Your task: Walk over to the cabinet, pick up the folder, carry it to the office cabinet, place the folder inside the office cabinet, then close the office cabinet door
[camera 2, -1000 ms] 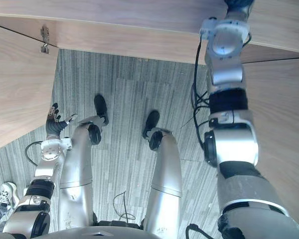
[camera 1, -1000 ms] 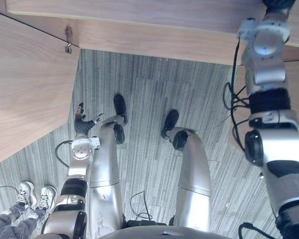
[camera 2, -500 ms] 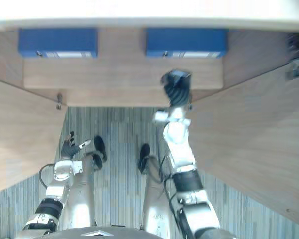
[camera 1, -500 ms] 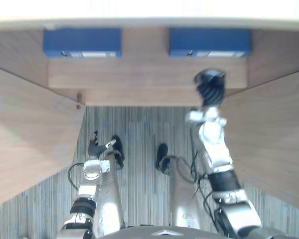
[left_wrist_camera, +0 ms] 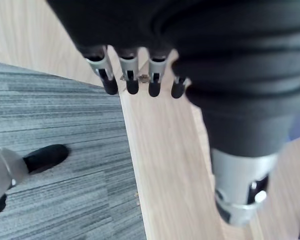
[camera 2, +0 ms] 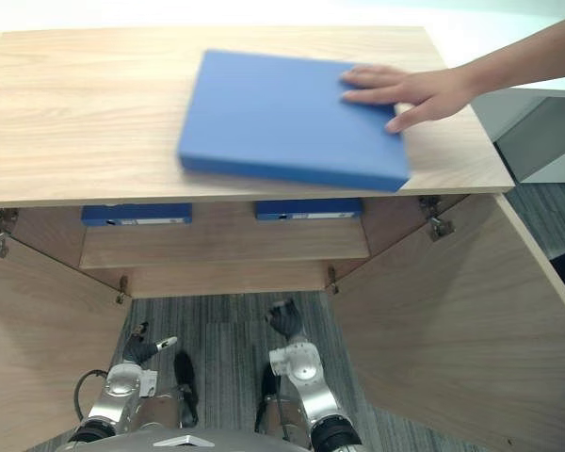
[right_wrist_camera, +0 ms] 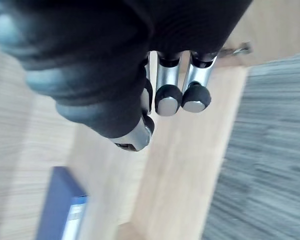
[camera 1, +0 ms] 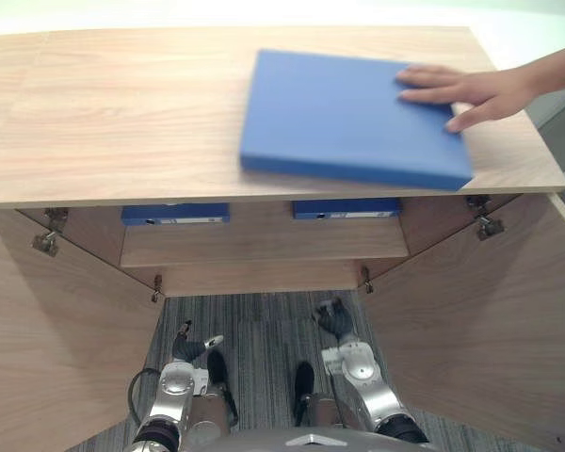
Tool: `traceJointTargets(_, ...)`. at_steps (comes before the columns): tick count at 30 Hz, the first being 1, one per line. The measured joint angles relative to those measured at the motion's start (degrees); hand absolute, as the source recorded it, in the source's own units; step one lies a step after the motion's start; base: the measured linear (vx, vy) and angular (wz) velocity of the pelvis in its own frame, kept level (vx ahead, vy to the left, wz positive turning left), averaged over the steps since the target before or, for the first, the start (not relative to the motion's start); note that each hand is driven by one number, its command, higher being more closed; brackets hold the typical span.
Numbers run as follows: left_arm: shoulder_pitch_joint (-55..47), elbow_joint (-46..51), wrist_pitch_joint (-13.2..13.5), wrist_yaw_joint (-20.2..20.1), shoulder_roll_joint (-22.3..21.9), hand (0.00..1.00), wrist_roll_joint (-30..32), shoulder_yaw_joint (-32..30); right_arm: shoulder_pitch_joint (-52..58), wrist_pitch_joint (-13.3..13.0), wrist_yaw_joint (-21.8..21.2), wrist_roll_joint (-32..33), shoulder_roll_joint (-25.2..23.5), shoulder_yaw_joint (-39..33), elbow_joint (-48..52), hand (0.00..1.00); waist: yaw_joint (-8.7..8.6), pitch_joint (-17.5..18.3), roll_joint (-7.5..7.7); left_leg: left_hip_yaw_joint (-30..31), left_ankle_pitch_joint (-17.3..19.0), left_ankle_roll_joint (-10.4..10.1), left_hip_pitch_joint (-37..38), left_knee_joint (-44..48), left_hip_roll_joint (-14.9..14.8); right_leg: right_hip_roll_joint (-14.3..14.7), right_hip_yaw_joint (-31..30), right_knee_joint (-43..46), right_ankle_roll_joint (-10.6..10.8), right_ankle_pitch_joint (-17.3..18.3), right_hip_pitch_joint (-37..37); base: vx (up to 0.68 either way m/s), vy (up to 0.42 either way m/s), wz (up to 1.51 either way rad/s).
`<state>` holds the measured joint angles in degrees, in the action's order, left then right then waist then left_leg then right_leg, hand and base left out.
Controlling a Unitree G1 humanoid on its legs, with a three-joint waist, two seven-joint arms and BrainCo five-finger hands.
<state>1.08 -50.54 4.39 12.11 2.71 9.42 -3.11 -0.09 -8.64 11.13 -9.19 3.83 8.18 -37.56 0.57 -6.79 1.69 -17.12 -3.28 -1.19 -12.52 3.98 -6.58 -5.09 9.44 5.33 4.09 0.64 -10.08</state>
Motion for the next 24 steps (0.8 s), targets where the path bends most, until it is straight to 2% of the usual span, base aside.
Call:
traceJointTargets(3,-1.2,-1.0,-0.1,-0.2,1.2,0.0,1.0,0.0,0.9,1.7,-0.2,-0.2,0.1,-3.1,-7.9,1.0,-0.71,0.8,-0.07,0.1,-1.0,0.1,3.1,-2.8,0.9,0.1,-0.1,-2.5,0.2,-1.0,3.0,0.02,0.037,0.02)
traceJointTargets(7,-2.6,-3.7,-0.6,-0.4,1.3,0.0,1.0,0.1,2.2,2.9,-0.6,-0.1,0.1,-6.4,-13.4,1.0,-0.92,2.6,-0.3,0.2,-2.9,0.4,6.8,-7.6,2.2,-0.2,-1.0,-4.3,0.6,-1.5,4.4,-0.03,0.051,-0.07)
traceJointTargets(11,-3.1,-6.7,-1.0,-1.2,1.2,0.0,1.1,1.0,2.9,3.9,-0.6,0.9,0.0,-9.8,-17.4,1.0,-1.54,3.4,-0.46,1.5,-2.8,0.3,8.3,-8.6,3.4,-0.8,-1.1,-5.3,0.8,-1.5,6.2,-0.03,0.066,0.02)
traceJointTargets(12,-3.6,-7.0,-1.3,-1.3,1.2,0.0,1.6,1.0,3.6,4.3,-0.5,2.3,-0.5,-11.9,-18.0,0.0,-1.55,3.7,-0.32,1.5,-2.6,0.4,8.9,-8.9,3.7,-1.1,-1.4,-5.5,1.0,-1.7,6.6,-0.03,0.047,-0.05)
traceJointTargets(19,-4.1,-9.2,-1.5,-1.8,1.2,0.0,2.2,1.2,3.6,5.4,-0.4,5.5,-1.3,-16.5,-20.0,0.0,-2.12,5.0,-0.55,1.6,-1.8,1.6,10.6,-8.9,4.9,-1.8,-2.8,-6.3,1.3,-1.8,8.5,0.0,0.053,-0.03)
traceJointTargets(24,-4.3,-9.2,-1.5,-1.7,1.2,0.0,2.2,2.2,3.1,5.6,-0.2,6.9,-1.5,-19.3,-21.9,0.0,-2.3,5.4,-0.56,1.6,-1.3,1.6,12.0,-8.9,5.3,-2.2,-2.9,-6.7,1.6,-1.5,10.2,0.03,0.019,0.01)
